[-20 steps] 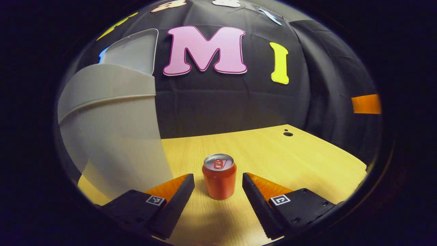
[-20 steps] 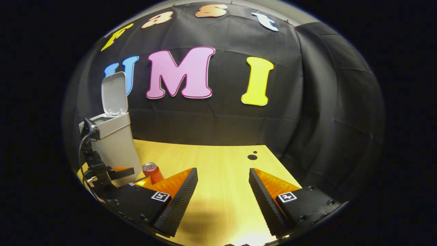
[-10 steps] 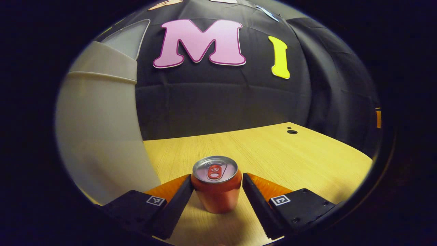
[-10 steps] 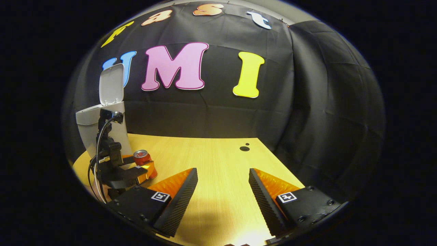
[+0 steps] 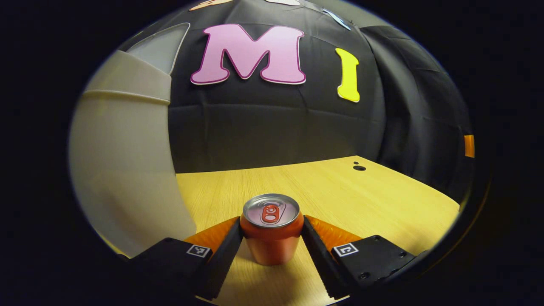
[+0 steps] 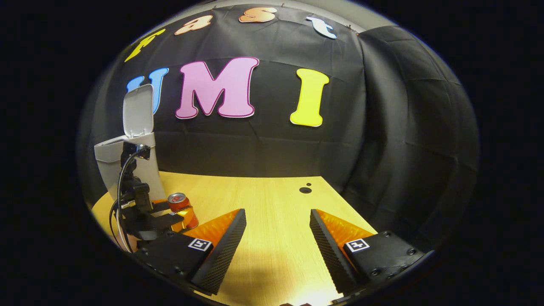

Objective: Press the lid of the desktop garbage bin to open it, pick up the crumpled paper on the desktop and throw it into the bin, then pick up the pop can on the desktop and drop it into the bin, and finally close the garbage bin lid.

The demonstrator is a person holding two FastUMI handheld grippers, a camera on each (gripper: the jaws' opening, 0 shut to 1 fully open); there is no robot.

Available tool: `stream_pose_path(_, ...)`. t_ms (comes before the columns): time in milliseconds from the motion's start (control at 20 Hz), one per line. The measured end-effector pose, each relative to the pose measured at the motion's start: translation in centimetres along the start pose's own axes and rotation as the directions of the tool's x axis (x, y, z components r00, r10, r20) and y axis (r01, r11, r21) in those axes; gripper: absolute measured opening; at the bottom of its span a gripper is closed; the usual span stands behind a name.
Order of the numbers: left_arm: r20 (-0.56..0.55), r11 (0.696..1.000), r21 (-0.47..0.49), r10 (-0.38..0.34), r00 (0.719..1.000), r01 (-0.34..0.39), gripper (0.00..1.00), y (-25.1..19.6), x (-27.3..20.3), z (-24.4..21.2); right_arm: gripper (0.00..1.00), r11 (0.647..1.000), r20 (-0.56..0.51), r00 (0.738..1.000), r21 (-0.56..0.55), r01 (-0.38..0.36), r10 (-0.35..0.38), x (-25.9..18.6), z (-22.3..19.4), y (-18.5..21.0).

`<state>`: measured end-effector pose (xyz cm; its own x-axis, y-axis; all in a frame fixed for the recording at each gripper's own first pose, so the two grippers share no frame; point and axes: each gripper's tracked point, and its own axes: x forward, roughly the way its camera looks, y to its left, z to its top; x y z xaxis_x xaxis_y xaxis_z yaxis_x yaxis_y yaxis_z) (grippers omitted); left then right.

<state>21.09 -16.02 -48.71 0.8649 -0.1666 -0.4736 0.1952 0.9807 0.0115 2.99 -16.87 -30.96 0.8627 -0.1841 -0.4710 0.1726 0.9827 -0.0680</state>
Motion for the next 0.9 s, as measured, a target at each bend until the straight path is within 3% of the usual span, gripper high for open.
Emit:
stream_pose_path(200, 0.085, 0.999, 0.016, -0.031, 0.996, 0.030, 0.89, -1.6, -2.6, 5.4, 0.98, 1.000, 0.012, 1.000, 0.005, 0.002, -0.002, -0.2, 0.7, 0.2)
stream_pose_path(550, 0.269, 0.995, -0.018, -0.089, 0.959, 0.097, 0.88, -4.8, -9.5, 16.3, 0.98, 1.000, 0.054, 0.999, -0.008, 0.006, -0.006, -1.4, 4.4, 0.1)
stream_pose_path(700, 0.333, 0.994, -0.021, -0.095, 0.938, 0.108, 0.88, -4.0, -12.0, 21.3, 0.98, 1.000, 0.070, 0.997, -0.021, -0.011, 0.013, -1.8, 6.2, 0.7)
stream_pose_path(900, 0.391, 0.998, -0.009, -0.053, 0.919, 0.061, 0.88, -0.3, -15.6, 27.0, 0.98, 0.999, 0.098, 0.994, -0.033, -0.040, 0.043, -2.4, 9.6, 2.4)
